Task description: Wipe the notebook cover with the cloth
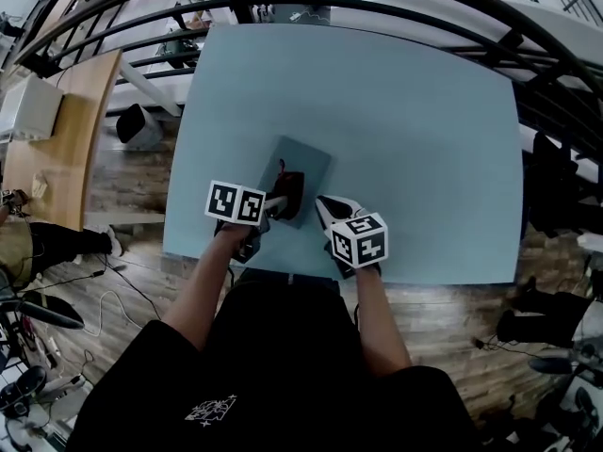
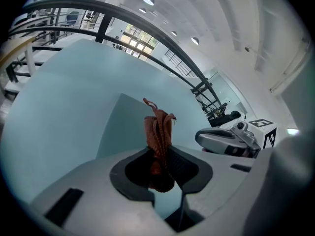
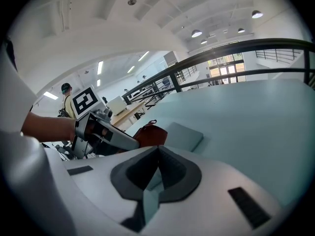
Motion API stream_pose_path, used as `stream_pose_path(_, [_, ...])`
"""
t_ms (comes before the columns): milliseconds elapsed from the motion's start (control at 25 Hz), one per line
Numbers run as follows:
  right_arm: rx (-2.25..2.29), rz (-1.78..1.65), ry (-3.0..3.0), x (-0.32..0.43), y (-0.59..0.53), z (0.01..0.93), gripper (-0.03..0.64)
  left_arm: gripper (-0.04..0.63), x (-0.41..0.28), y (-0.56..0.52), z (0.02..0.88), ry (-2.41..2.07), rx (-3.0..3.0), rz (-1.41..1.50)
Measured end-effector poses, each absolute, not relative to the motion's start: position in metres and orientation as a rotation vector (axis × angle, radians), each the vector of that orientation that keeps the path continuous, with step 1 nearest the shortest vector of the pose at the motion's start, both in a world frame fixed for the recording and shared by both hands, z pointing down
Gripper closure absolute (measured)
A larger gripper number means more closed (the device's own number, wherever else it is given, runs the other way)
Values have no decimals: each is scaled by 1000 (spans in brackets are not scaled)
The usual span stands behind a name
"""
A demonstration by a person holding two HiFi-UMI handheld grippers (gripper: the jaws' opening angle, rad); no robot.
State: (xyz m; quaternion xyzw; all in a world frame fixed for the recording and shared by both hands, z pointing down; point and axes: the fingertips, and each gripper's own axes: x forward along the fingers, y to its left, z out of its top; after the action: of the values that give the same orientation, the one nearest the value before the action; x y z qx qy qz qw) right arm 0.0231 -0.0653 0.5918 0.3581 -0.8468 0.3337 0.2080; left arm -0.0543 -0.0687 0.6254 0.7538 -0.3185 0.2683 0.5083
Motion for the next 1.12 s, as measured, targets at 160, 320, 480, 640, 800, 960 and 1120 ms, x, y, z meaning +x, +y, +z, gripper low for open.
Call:
stream_pose_path(160, [1006, 934, -2347, 31, -55, 592, 611, 505, -41, -58, 628, -744, 1816, 652])
stream_pose_path(320, [1017, 939, -2343, 44, -49, 594, 611, 505, -27, -53, 632, -730, 1814, 657])
stream_pose_path(480, [1021, 948, -2335, 51, -44, 596, 611, 503, -19, -48, 635, -715, 1807, 660])
stream_pose_path(640, [1017, 955, -2329, 53, -40, 599, 611, 503, -21, -43, 643, -716, 1791, 673])
stream_pose_path(800, [1002, 955, -2329, 50, -40, 600, 611, 503, -27, -43, 647, -725, 1774, 676])
stream_pose_path(960, [982, 955, -2330, 38, -40, 602, 611, 505, -42, -45, 652, -738, 1751, 669])
stream_pose_path(1120, [966, 958, -2333, 30, -43, 604, 611, 503, -54, -50, 655, -754, 1742, 673])
